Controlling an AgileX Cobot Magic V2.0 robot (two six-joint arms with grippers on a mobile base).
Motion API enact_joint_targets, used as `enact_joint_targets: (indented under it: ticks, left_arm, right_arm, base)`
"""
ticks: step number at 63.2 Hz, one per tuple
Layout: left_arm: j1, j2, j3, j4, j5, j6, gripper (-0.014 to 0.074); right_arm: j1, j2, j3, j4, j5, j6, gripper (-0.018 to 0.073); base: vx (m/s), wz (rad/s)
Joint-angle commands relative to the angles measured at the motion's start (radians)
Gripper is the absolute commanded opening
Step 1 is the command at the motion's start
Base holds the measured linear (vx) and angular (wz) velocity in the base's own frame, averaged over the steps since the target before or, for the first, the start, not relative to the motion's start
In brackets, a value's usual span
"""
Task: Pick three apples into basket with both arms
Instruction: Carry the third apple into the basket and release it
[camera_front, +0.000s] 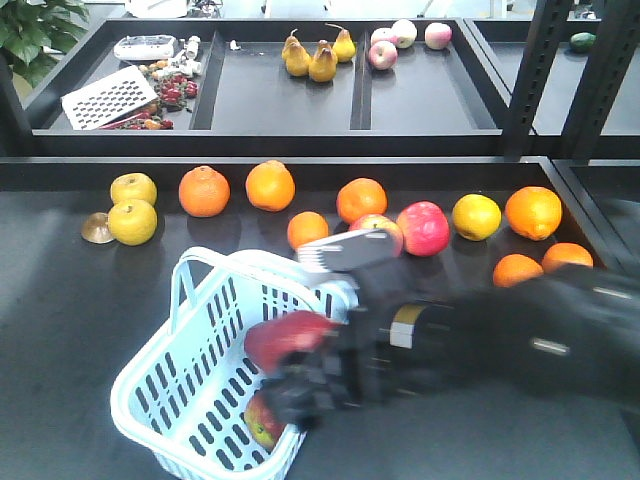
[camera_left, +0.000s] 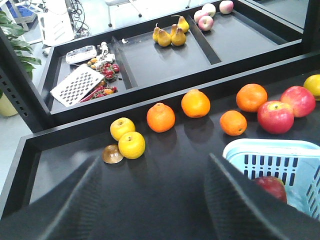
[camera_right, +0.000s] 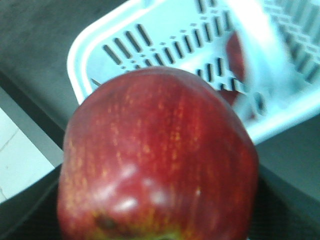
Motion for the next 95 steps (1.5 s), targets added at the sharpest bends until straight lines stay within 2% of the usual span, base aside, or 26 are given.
enact_joint_targets:
  ticks: [1, 11, 18, 28, 37, 57, 65, 76, 85, 95]
  left_arm:
    - [0.002, 0.005, -0.02, 0.012, -0.059, -0.008, 0.0428]
    - [0.002, 0.005, -0.02, 0.012, -0.059, -0.008, 0.0428]
    - [0.002, 0.005, -0.02, 0.012, -0.059, -0.008, 0.0428]
    - [0.002, 0.005, -0.02, 0.012, -0.059, -0.008, 0.0428]
    - [0.002, 0.005, -0.02, 0.012, -0.059, -0.008, 0.0428]
    - [0.002, 0.005, -0.02, 0.012, -0.059, -0.008, 0.0428]
    - [0.002, 0.005, -0.02, 0.012, -0.059, -0.008, 0.0428]
    - [0.002, 0.005, -0.02, 0.012, -0.059, -0.008, 0.0428]
    - [0.002, 0.005, -0.02, 0.012, -0.059, -0.008, 0.0428]
    - [0.002, 0.005, -0.02, 0.012, -0.059, -0.008, 0.0428]
  right_arm:
    - [0.028, 0.079, -0.117, 0.013, -0.045, -0.017, 0.0219]
    - [0.052, 0.226, -0.255, 0.012, 0.036, -0.029, 0.0304]
    - [0.052, 0.29, -0.325, 0.012, 0.078, -0.035, 0.041]
    - [0.052, 0.314, -0.354, -0.003, 0.087, -0.038, 0.059]
    - [0.052, 0.314, -0.354, -0.025, 0.092, -0.035, 0.0681]
    - [0.029, 0.275, -0.349, -0.048, 0.187, -0.03, 0.065]
    - [0.028, 0.202, -0.349, -0.162, 0.243, 0.017, 0.0622]
    - [0.005, 0.067, -0.348, -0.387, 0.346, 0.145, 0.0613]
    - [-0.104, -0.042, -0.346, -0.432, 0.431, 0.148, 0.0613]
    - [-0.286, -0.166, -0.346, -0.432, 0.517, 0.114, 0.061]
  base:
    - [0.0, 0.0]
    - [0.0, 0.0]
    - [0.0, 0.0]
    - [0.0, 0.0]
    - [0.0, 0.0]
    - [0.0, 0.0]
    - [0.0, 0.0]
    - [0.0, 0.0]
    - [0.0, 0.0]
    - [0.0, 0.0]
